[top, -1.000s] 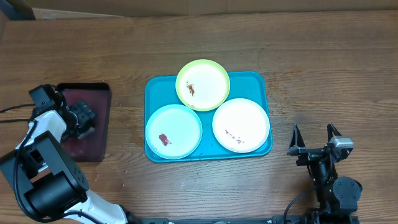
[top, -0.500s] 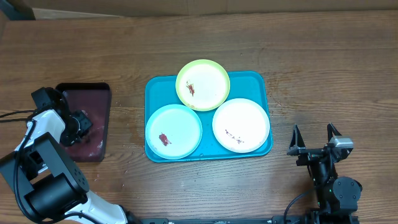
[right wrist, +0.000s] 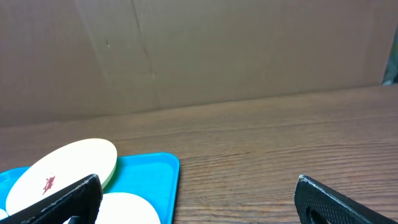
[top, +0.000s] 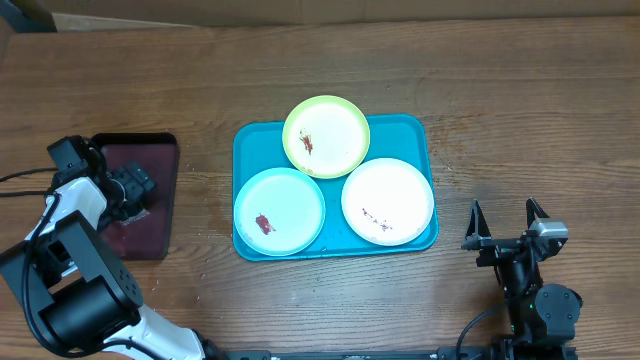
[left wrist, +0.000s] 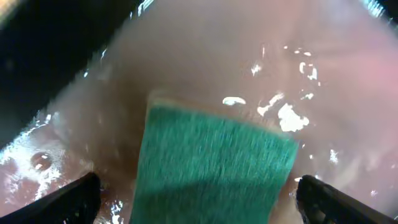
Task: Clean dirty plates on tray and stack at the side
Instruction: 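Close the left gripper on the green sponge and pinch it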
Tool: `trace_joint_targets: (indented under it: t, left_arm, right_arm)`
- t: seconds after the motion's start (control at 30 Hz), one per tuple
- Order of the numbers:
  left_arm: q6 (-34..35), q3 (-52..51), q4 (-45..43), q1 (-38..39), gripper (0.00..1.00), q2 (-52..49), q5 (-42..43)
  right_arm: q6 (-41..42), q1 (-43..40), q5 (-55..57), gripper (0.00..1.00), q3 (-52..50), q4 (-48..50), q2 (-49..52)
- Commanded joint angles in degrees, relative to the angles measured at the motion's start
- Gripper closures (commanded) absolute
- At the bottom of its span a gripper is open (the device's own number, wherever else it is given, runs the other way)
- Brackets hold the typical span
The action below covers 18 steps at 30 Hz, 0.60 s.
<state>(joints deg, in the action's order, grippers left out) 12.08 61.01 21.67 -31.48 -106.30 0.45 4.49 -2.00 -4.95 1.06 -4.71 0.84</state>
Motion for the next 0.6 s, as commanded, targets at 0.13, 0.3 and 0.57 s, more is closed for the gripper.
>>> trace_joint_targets:
  t: [0.13, 0.3, 0.57]
  left_arm:
    - [0.15, -0.85, -3.34, 0.00, 0.13, -1.25, 0.44]
    - [0.15, -0.85, -3.80, 0.00, 0.96, -1.25, 0.04]
    - [0.15, -0.85, 0.44, 0.00, 0.00, -1.25, 0.48]
  right_arm:
    - [-0.04, -0.33, 0.39, 0.00, -0.59, 0.26, -0.68]
    - [-0.04, -0.33, 0.39, 0.00, -0.59, 0.26, -0.68]
    - [-0.04, -0.33, 0.39, 0.00, -0.59, 0.26, -0.68]
